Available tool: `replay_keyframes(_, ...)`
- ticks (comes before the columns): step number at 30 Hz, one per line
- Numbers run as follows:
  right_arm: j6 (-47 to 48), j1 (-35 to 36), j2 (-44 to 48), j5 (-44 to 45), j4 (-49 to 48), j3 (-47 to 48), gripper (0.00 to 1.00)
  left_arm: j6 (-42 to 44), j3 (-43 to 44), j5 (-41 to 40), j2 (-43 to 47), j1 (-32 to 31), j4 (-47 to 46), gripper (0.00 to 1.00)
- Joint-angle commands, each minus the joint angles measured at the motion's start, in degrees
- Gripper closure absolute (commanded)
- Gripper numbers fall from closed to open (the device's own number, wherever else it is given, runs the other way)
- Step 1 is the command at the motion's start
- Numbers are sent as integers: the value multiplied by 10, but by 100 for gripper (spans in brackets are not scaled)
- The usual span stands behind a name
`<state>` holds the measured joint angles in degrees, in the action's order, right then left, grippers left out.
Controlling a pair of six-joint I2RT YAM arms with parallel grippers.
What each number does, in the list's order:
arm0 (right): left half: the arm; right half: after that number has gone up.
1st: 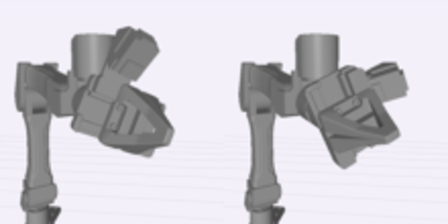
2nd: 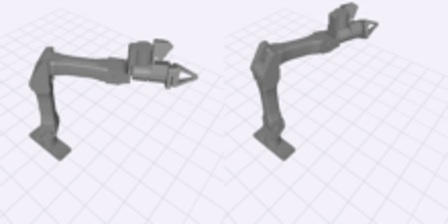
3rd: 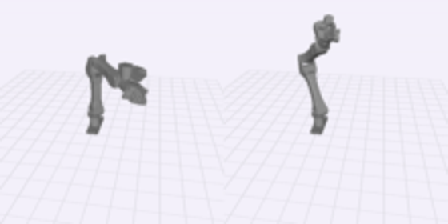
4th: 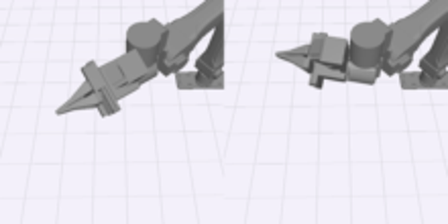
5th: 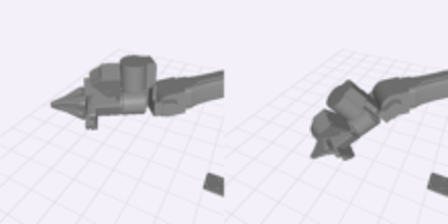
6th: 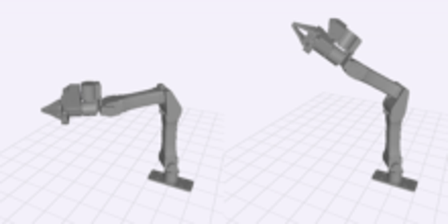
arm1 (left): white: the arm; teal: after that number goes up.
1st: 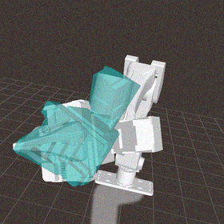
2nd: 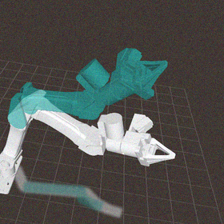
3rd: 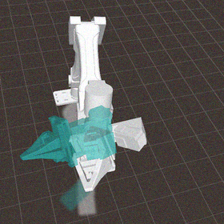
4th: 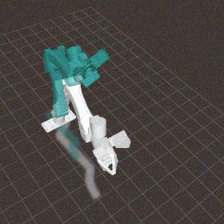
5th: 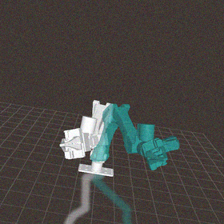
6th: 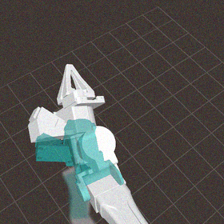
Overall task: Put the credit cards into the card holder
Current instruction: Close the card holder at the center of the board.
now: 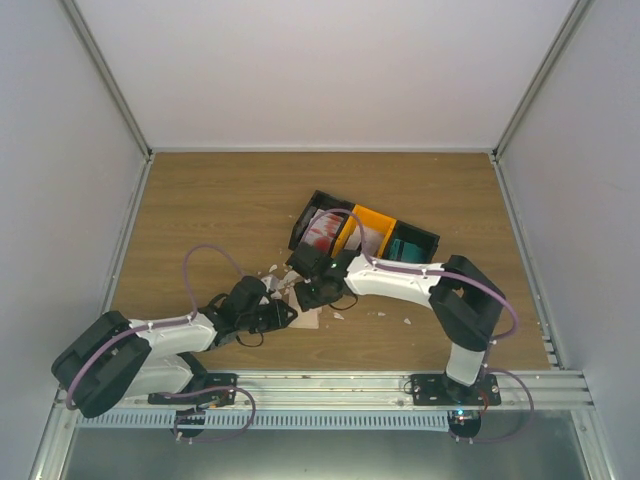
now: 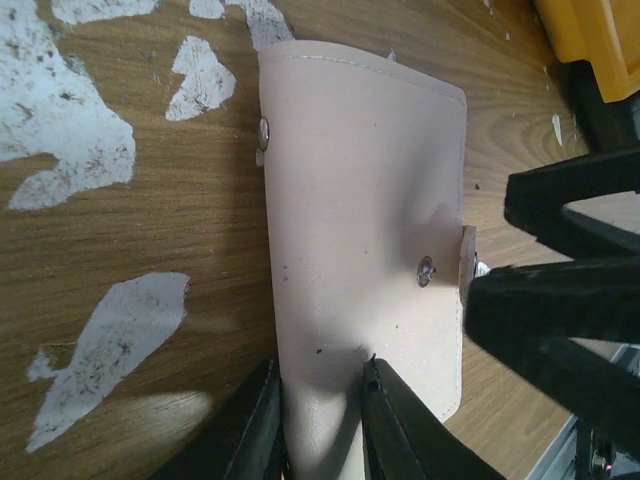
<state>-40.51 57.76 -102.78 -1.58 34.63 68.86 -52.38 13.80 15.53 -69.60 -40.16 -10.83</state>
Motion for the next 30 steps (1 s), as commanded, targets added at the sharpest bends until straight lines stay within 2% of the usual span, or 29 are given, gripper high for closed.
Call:
replay_keyframes(1,-2,20,-30,66,65,28,52,-19,-12,-17,0,-4,4,75)
replay_keyframes(4,-12,26,-41,91,88,35,53,-23,-13,-22,8,-4,7,75)
replay_keyframes(21,-67,29,-11,161,130,38,77,-18,-12,-26,5,-4,12,75)
replay_keyframes(30,-82,24,23,160,113,17,76,-17,-11,-25,3,-4,9,76)
